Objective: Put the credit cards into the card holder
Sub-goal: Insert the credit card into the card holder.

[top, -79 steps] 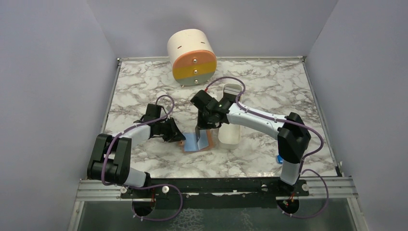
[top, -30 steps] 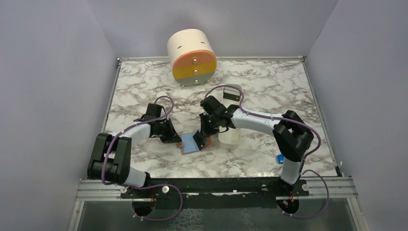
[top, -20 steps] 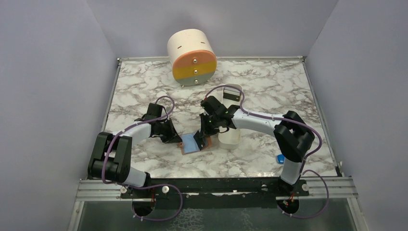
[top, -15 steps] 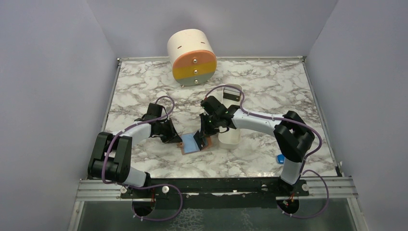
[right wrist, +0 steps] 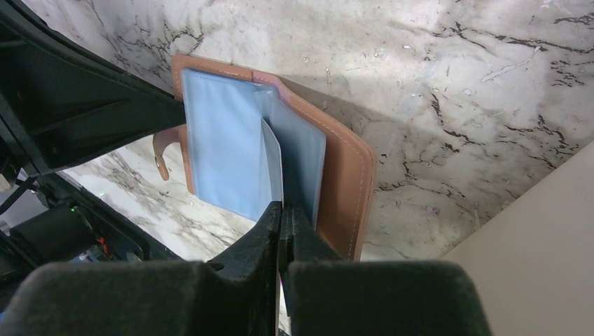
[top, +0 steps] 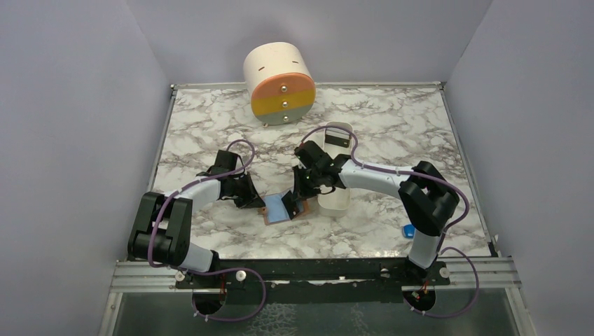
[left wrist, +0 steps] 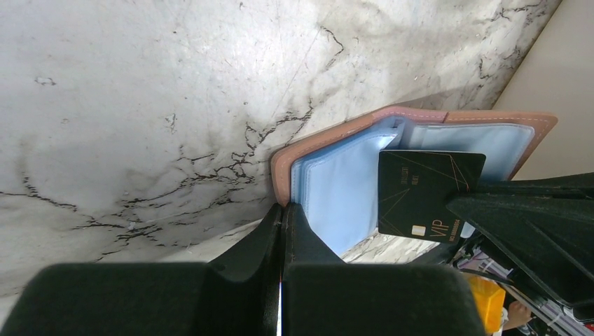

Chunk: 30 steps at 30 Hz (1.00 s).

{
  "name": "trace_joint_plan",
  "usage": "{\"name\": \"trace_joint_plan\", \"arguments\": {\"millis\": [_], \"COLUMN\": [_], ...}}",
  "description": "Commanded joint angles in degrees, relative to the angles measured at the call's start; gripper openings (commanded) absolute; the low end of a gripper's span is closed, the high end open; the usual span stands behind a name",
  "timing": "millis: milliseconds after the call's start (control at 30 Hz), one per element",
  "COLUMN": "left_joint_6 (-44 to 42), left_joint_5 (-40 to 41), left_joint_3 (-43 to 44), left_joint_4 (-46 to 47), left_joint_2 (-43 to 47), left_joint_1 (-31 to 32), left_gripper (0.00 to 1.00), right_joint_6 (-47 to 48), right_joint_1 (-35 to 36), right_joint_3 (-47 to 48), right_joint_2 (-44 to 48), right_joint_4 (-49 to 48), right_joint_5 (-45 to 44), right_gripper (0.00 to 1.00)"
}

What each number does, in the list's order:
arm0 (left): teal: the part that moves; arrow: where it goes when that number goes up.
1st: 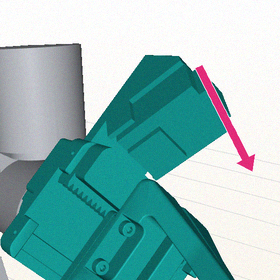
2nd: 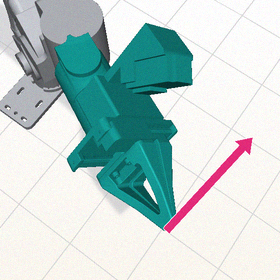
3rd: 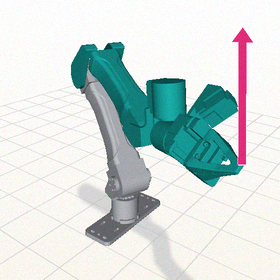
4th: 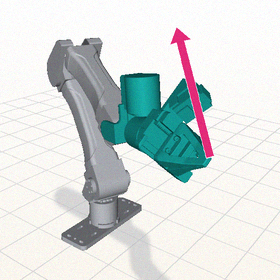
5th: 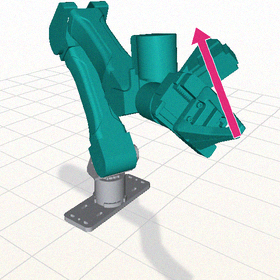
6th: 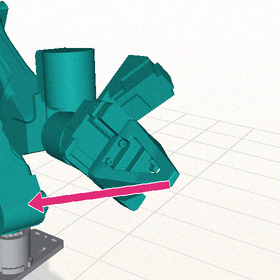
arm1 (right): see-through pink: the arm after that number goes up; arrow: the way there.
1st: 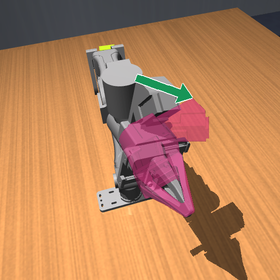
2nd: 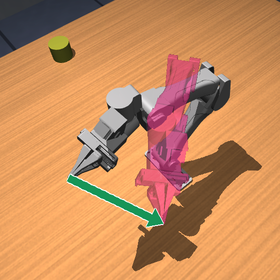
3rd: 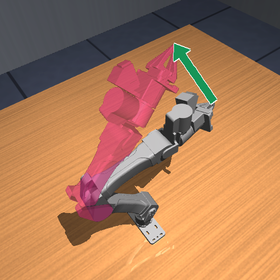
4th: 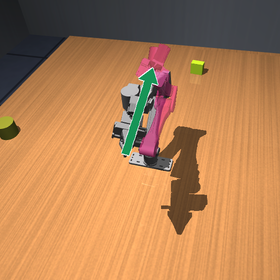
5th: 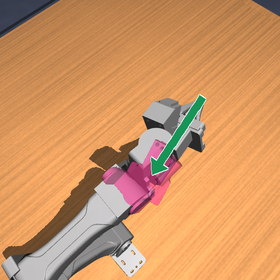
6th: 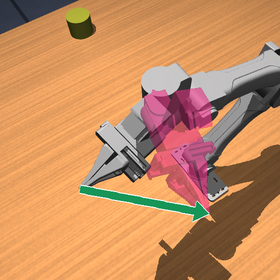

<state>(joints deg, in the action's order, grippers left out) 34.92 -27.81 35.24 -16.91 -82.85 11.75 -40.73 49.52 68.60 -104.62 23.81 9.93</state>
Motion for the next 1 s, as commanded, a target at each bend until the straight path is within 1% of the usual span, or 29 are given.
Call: {"name": "trace_joint_plan", "arguments": {"millis": [0,500,767,967], "left_joint_6": [-1.02,-0.79,-0.9,-0.94], "left_joint_5": [2.54,3.55,3.77,3.82], "left_joint_3": [1.05,1.14,1.32,1.43], "left_joint_4": [-0.7,-0.72,-1.01,-1.03], "left_joint_2": [-0.96,-1.98,-2.58,-2.93], "left_joint_1": [0.61,1.46,1.44,1.44], "left_gripper": [0.0,0.0,0.0,0.0], "right_joint_6": [0.67,0.13,1.72,1.42], "right_joint_1": [-0.12,-2.29,-2.85,-2.85], "right_joint_3": [0.15,-0.02,-2.2,-3.18], "right_joint_2": [-1.05,-2.65,0.62,0.19], "right_joint_4": [-1.9,-4.62,-3.15,-3.81], "right_joint_5": [1.43,5.29,6.81,6.73], "right_gripper": [0.01,0.01,0.01,0.01]}}
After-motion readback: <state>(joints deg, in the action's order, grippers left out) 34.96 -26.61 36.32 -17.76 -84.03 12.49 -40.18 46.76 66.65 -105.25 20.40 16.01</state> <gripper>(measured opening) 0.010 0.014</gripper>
